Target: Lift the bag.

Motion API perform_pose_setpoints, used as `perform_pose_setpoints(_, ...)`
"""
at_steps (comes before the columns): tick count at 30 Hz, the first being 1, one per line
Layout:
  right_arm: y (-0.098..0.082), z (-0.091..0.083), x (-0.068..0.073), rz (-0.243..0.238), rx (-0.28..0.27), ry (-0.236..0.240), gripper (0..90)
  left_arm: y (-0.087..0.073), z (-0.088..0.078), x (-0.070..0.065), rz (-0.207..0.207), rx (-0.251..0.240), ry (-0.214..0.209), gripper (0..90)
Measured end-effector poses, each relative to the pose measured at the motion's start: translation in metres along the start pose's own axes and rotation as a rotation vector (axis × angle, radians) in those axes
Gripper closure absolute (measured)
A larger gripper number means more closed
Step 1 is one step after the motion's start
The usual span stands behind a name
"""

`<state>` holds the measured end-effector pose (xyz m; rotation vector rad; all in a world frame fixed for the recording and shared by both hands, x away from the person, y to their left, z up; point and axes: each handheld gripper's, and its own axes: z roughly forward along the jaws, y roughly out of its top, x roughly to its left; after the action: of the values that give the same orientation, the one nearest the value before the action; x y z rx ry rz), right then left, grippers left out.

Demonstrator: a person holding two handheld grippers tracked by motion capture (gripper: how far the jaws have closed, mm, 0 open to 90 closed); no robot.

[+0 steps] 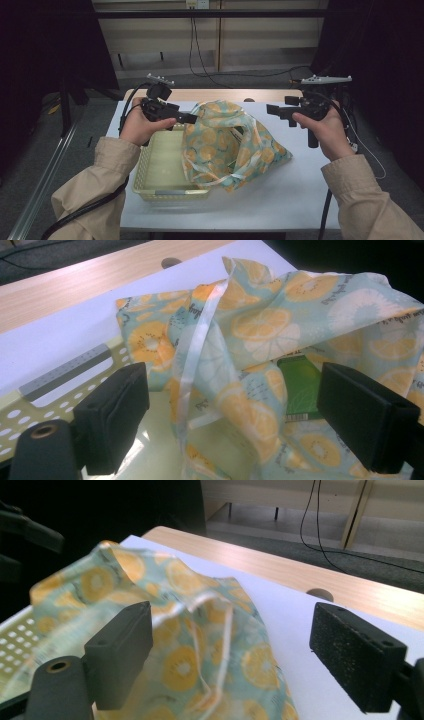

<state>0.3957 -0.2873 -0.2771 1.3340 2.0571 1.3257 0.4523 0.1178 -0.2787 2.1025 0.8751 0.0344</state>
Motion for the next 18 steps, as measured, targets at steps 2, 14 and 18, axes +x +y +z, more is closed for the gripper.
perform_pose_setpoints(2, -0.01, 0.002, -0.004, -0.001, 0.004, 0.001, 17.2, -0.006, -0.002, 0.003, 0.008, -0.011, -0.005, 9.1)
perform_pose_setpoints(14, -0.064, 0.007, -0.012, -0.029, 0.037, -0.005, 16.3, -0.045, -0.014, 0.013, 0.054, -0.017, 0.014, 6.2)
perform_pose_setpoints(18, -0.081, 0.006, -0.011, -0.033, 0.049, 0.003, 16.3, -0.061, -0.019, 0.017, 0.079, -0.02, 0.025, 6.5)
